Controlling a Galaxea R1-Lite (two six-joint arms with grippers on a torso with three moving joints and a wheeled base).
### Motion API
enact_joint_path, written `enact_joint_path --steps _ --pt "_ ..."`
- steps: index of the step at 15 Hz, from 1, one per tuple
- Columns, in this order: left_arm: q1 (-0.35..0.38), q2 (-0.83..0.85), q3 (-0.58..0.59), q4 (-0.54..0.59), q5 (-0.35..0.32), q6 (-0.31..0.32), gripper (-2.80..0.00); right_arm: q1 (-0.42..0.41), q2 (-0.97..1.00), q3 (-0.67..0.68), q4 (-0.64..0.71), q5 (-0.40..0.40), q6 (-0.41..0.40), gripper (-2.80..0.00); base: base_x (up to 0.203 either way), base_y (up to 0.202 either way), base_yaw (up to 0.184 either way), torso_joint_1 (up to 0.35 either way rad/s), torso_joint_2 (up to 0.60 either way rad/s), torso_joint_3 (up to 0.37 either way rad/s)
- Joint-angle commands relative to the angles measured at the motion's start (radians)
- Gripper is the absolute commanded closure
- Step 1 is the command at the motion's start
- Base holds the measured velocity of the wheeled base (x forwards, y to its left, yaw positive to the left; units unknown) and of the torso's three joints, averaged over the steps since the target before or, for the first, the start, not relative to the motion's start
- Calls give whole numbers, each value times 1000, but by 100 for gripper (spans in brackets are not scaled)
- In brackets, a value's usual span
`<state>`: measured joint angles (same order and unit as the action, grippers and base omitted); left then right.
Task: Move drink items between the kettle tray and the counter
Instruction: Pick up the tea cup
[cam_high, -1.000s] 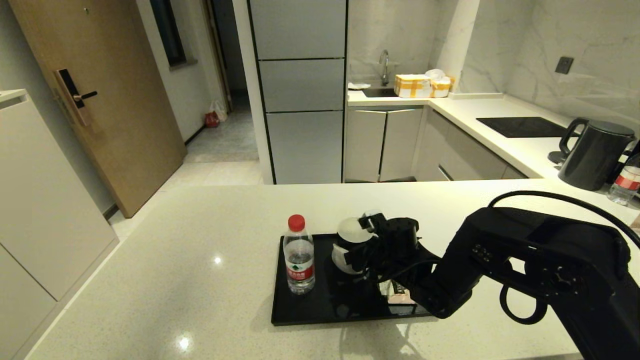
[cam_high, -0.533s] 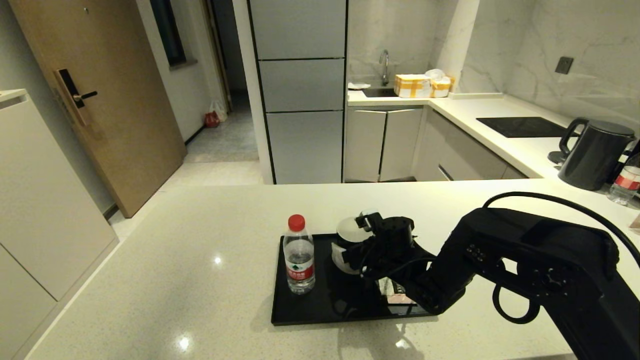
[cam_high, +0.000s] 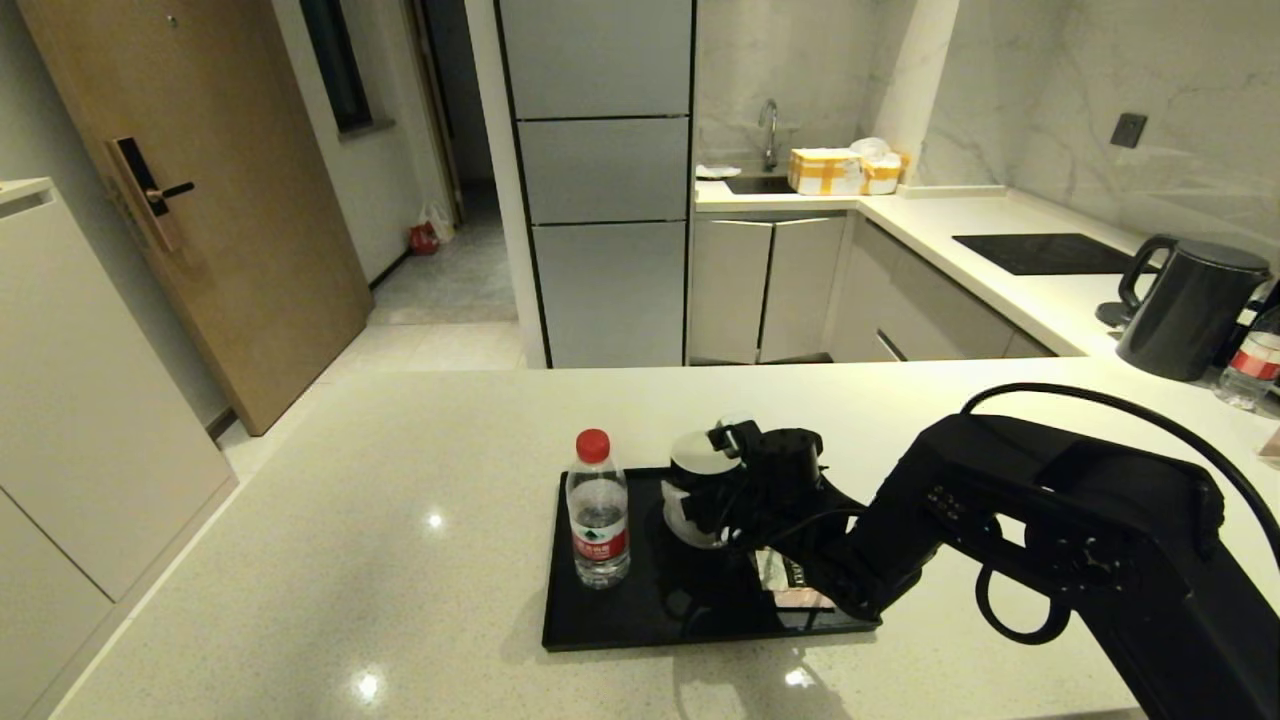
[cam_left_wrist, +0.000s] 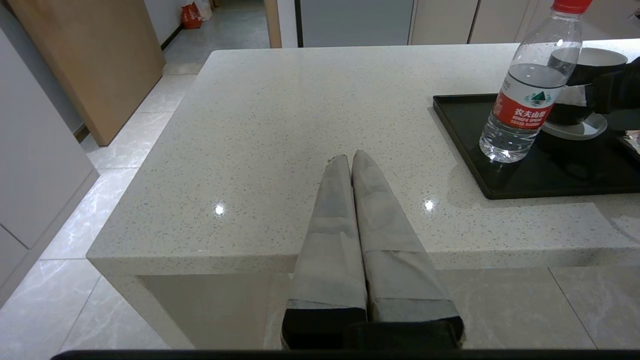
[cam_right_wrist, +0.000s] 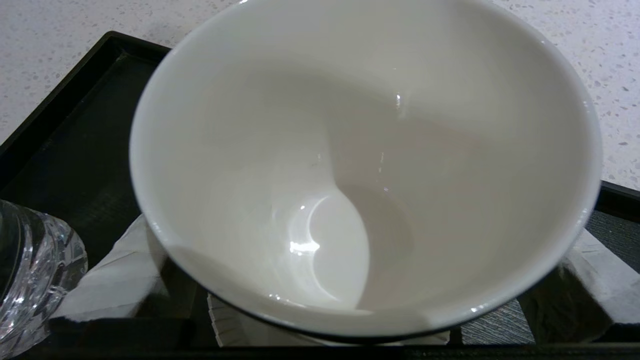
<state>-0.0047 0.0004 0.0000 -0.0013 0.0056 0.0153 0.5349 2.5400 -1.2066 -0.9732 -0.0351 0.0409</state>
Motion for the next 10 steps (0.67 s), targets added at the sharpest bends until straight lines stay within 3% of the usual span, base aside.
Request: enact_joint_path --steps 1,10 --pt "0 -2 2 0 0 0 0 0 -1 10 -11 -2 1 -280 0 0 0 0 0 0" --pt "0 -2 2 0 0 0 0 -1 -27 79 -62 -5 -1 -280 0 0 0 0 0 0"
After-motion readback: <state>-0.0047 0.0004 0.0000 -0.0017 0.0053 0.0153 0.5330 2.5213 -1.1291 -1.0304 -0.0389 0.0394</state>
